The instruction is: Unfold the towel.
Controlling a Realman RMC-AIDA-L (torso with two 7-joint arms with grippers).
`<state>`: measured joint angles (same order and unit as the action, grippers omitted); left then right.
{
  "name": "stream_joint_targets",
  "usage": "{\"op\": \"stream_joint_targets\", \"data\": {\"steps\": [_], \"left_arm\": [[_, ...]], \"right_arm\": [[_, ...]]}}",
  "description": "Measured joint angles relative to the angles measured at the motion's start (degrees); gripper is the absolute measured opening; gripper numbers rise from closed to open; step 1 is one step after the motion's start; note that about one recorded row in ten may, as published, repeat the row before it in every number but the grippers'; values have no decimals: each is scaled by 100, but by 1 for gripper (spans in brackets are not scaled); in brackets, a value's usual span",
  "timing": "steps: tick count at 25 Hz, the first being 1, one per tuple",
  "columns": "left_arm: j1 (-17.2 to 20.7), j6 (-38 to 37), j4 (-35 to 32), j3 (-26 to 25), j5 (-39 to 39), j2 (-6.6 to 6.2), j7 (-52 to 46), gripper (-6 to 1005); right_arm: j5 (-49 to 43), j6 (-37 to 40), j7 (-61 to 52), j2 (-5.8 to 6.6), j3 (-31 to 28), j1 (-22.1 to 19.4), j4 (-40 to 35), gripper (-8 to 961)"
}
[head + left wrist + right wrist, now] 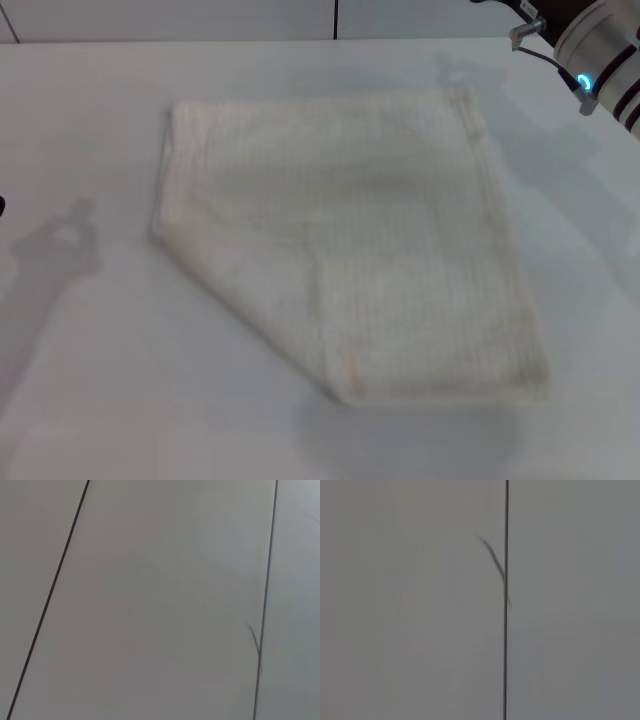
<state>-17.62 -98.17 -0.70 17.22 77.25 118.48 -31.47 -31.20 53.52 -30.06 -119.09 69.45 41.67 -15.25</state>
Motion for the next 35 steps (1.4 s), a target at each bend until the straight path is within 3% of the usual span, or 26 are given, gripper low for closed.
{"op": "stream_joint_targets", "data": {"steps": [7,13,15,16,17,20,21,22,26,27,28,29,31,35], "left_arm": [[-4,0,0,36,0,-2,0,49],[-37,49,-34,262,1,-15,-4,52],[-103,103,-62,360,0,-17,-6,53],[-118,127,-64,365,1,-18,-7,53],[-118,127,-64,365,1,-18,-7,53],[-130,133,-55,368,0,-17,-8,55],[-134,134,-39,367,1,-13,-9,55],[-134,134,-39,367,1,-13,-9,84],[-143,138,-27,370,0,-11,-9,201],[-145,139,-27,370,0,-11,-9,230],[-164,141,-23,372,0,-10,-9,259],[-184,142,-18,378,0,-9,-9,288],[-229,148,-9,415,0,-9,-9,346],[-256,155,-9,428,1,-9,-9,354]], "right_arm": [[0,-110,-68,1,94,57,-33,0],[-447,-1226,-1235,119,892,79,-763,-1],[-1137,-1612,-1943,173,1011,92,-1054,-1],[-2142,-1891,-3006,248,1063,172,-1275,-1],[-2142,-1891,-3006,248,1063,172,-1275,-1],[-3811,-1905,-4793,436,1076,389,-1391,0],[-5127,-1683,-6210,607,1051,595,-1404,0],[-5127,-1683,-6210,607,1051,595,-1404,0],[-7668,-813,-8624,948,1010,1137,-1407,0],[-7668,-813,-8624,948,1010,1137,-1407,0],[-8424,-468,-9195,1035,1003,1363,-1366,0],[-8424,-468,-9195,1035,1003,1363,-1366,0],[-9317,-252,-9722,1036,990,1602,-1222,0],[-9818,-261,-9906,945,936,1631,-1161,-1]]}}
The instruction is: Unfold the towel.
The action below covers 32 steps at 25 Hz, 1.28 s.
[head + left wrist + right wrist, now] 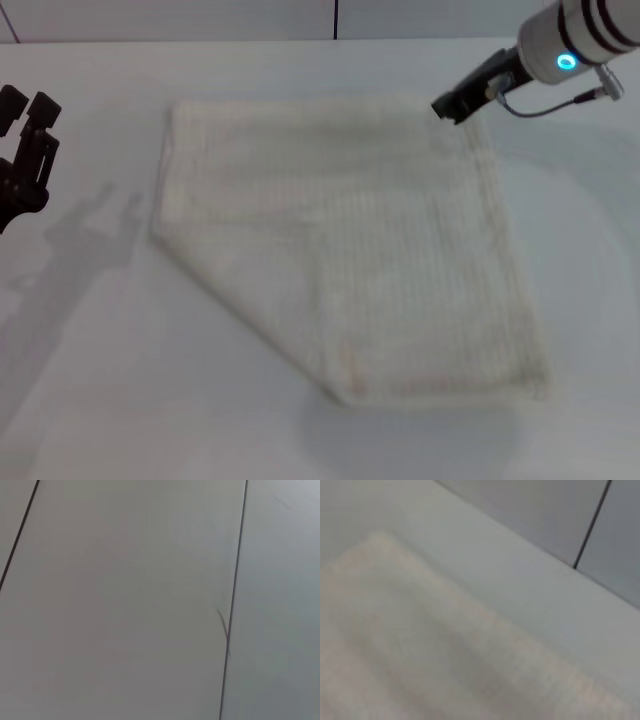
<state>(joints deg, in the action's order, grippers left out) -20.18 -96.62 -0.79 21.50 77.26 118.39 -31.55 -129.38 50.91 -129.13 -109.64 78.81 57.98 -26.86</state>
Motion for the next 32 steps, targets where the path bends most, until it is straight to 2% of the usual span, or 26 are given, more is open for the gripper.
{"op": "stream_joint_targets", "data": {"steps": [1,10,16,26,32], "left_arm": [[-20,26,0,4,0,2,0,356],[-160,185,0,172,0,9,0,355],[-307,269,-9,389,0,9,-80,352],[-311,295,-5,400,0,3,-167,353],[-299,295,0,402,0,9,-167,358]], "right_arm": [[-120,-48,-32,-49,-68,-58,-11,-1],[-164,-189,-53,-63,-204,-254,-12,-1],[-181,-513,-92,-156,-294,-414,13,-1],[-234,-935,-126,-319,-296,-466,168,0],[-237,-1045,-128,-341,-296,-487,231,0]]}}
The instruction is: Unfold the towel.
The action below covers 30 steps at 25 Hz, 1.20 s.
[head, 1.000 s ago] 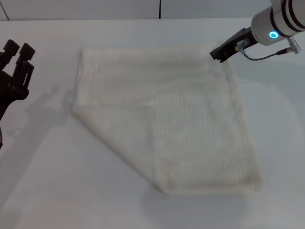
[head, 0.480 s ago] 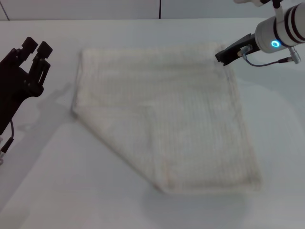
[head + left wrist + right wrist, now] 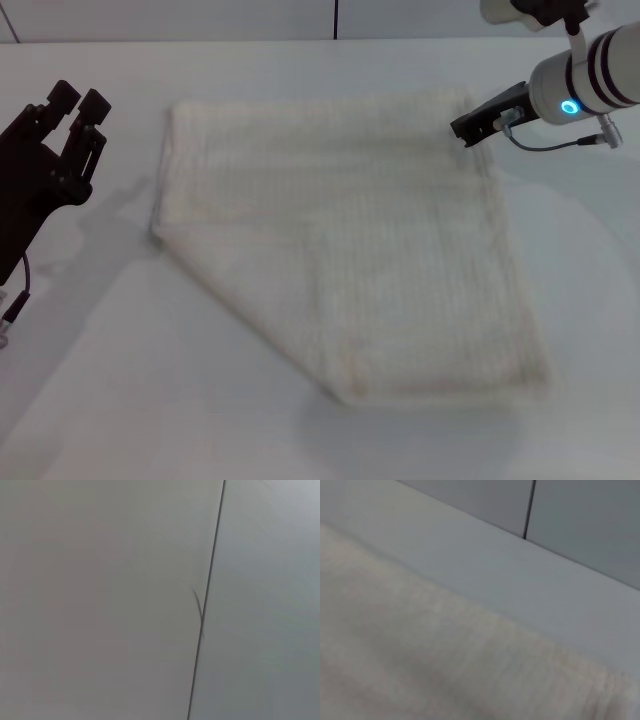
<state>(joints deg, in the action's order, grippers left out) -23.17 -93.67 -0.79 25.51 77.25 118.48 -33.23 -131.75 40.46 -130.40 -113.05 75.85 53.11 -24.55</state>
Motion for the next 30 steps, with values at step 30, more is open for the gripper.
{"op": "stream_joint_targets", "data": {"steps": [30], "left_arm": [[-589,1956,-3704,3672,1141,-20,-4746,382]], "right_arm": [[1,-235,-20,2,-140,-20,135,-1]]}}
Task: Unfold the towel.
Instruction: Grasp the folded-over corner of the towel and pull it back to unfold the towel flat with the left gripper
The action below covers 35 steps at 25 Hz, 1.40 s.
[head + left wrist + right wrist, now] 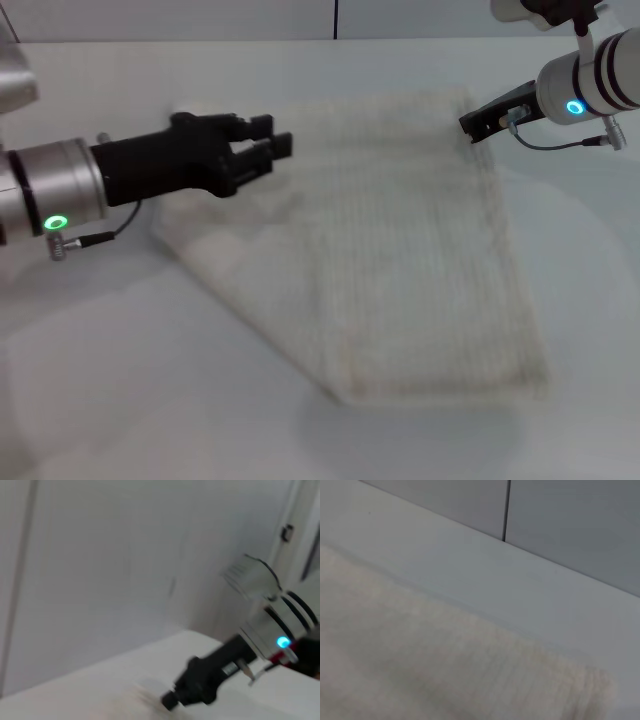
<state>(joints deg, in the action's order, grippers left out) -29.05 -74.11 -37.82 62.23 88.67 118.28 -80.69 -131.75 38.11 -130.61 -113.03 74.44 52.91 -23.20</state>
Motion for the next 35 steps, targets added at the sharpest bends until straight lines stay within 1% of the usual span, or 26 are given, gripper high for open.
{"op": "stream_joint_targets", "data": {"steps": [1,2,3,4,5,8,9,11,12,16,17,20,23,25,26,28,31,35], "left_arm": [[-92,11,-1,78,131,9,-91,383],[-92,11,-1,78,131,9,-91,383],[-195,71,35,171,271,19,-172,384],[-195,71,35,171,271,19,-172,385],[-259,174,70,273,372,33,-225,386],[-259,174,70,273,372,33,-225,388],[-301,282,105,393,398,44,-259,389],[-301,282,105,393,398,44,-259,391],[-315,445,174,559,384,53,-270,391],[-320,487,206,586,385,54,-282,395],[-334,584,231,690,418,47,-374,395],[-340,602,232,753,422,44,-397,398],[-400,738,272,1115,417,59,-416,400],[-442,926,317,1303,390,74,-424,402],[-484,1141,378,1475,338,82,-433,403],[-524,1294,449,1580,279,83,-436,404],[-575,1530,547,1665,193,83,-439,407],[-577,1617,579,1667,163,82,-433,410]], "right_arm": [[0,0,0,1,0,0,0,-1],[0,0,0,1,0,0,0,-1],[0,0,0,1,0,0,0,-1],[0,0,0,1,0,0,0,-1],[0,0,0,1,0,0,0,-1],[0,0,0,-1,0,0,0,-1],[0,0,0,-6,0,0,0,-1],[0,1,0,-9,0,0,0,-1],[0,1,0,-11,0,0,0,-1],[0,4,0,-22,0,0,11,-1],[0,4,0,-22,0,0,13,0],[0,4,0,-24,0,0,17,0],[0,4,0,-26,0,0,18,0],[0,4,0,-26,0,1,17,0],[0,4,0,-26,0,3,18,0],[0,5,0,-26,0,7,18,0],[0,4,0,-26,0,8,18,0],[0,2,1,-33,0,9,18,0]]}}
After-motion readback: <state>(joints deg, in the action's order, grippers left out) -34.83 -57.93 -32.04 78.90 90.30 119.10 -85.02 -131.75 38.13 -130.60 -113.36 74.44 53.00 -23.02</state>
